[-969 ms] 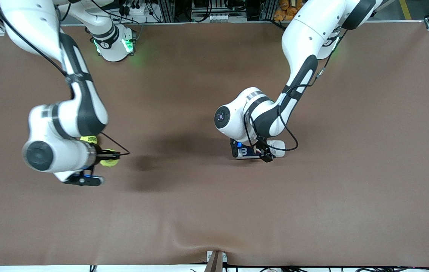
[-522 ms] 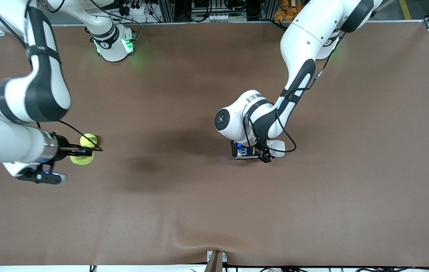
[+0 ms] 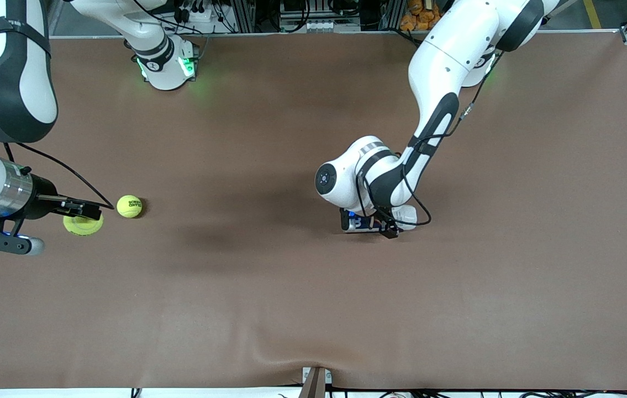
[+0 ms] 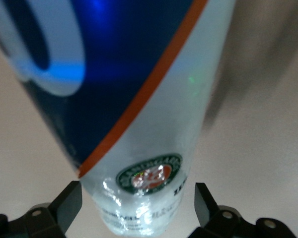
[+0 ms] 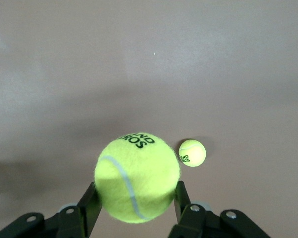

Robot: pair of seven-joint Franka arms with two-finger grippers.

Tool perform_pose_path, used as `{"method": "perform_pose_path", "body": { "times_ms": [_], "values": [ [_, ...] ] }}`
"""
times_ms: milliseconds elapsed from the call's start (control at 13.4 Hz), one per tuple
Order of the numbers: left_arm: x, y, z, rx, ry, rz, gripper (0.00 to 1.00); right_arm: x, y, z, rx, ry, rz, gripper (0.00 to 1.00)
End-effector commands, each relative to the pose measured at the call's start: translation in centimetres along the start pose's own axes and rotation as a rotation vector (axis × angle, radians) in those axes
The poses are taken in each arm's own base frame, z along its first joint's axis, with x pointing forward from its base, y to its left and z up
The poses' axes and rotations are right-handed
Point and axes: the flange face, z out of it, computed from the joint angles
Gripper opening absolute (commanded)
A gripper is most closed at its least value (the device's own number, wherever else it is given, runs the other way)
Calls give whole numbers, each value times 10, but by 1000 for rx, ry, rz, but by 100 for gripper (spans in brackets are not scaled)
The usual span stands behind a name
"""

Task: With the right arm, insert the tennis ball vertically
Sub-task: 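Lift the tennis ball with the right gripper and hold it aside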

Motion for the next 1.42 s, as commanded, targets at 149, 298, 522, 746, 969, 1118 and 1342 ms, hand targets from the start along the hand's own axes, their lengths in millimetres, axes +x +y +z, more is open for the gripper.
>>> {"method": "perform_pose_path", "body": {
  "times_ms": [149,298,522,746,969,1118,1342],
  "values": [
    [-4,-5,10,-3,-17,-40,100,-4,2,-2,-3,-3,-12,0],
    [-1,-3,14,-8,-24,-61,100,-4,2,-2,-3,-3,-12,0],
    [0,-2,16,-13,-29,-64,100,-3,3,-2,-3,-3,-12,0],
    [1,-2,20,-15,-33,-68,100,-2,6,0,-8,-5,-9,0],
    [1,-2,20,-9,-38,-81,100,-2,8,0,-7,-5,-7,0],
    [1,-2,20,-9,-38,-81,100,-1,7,1,-9,-7,-7,0],
    [2,-1,22,-9,-41,-76,100,-1,7,1,-9,-5,-7,0]
  ]
}}
